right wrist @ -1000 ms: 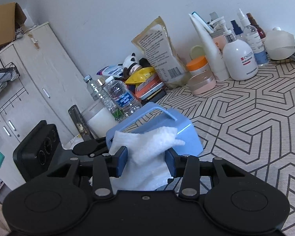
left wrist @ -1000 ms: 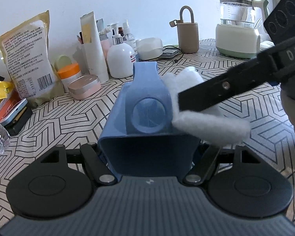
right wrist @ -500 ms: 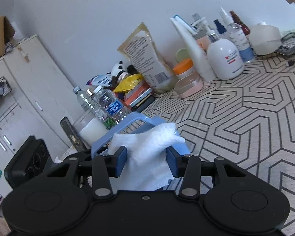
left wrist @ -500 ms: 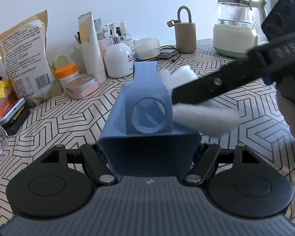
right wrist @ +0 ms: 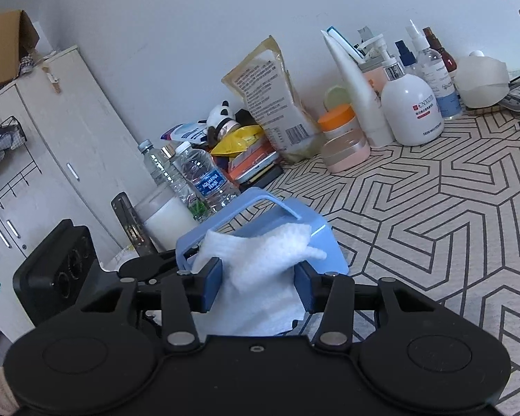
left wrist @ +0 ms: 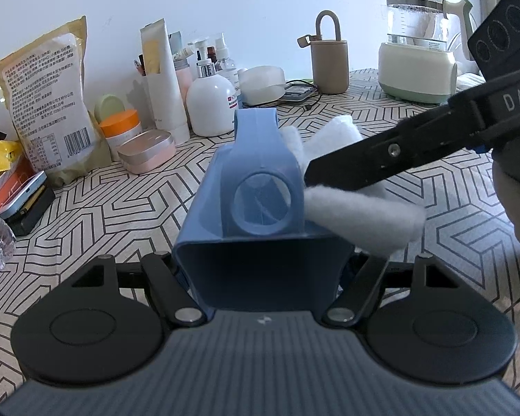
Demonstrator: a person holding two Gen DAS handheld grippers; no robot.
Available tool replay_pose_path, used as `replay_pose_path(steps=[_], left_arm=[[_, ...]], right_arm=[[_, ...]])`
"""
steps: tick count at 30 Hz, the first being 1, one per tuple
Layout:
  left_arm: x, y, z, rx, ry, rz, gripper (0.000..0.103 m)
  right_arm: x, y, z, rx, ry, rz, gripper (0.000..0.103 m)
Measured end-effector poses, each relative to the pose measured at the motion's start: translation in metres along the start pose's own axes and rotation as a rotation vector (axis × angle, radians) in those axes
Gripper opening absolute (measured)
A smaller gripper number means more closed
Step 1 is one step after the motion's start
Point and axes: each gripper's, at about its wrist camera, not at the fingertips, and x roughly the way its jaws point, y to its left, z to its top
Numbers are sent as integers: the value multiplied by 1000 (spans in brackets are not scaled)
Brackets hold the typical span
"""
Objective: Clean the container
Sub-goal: 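Press the wipe against the container's side wall and rub with the right tool, then wipe the container's wall near the handle again with the right tool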
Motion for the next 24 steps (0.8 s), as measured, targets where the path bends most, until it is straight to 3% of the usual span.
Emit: replay_pose_path(steps=[11, 24], left_arm=[[1, 1, 0, -5, 3, -1, 74], [0, 1, 0, -3, -1, 8, 73]], right_arm=[[-1, 13, -2, -88, 3, 4, 51], [-2, 9, -1, -72, 3, 10, 49]])
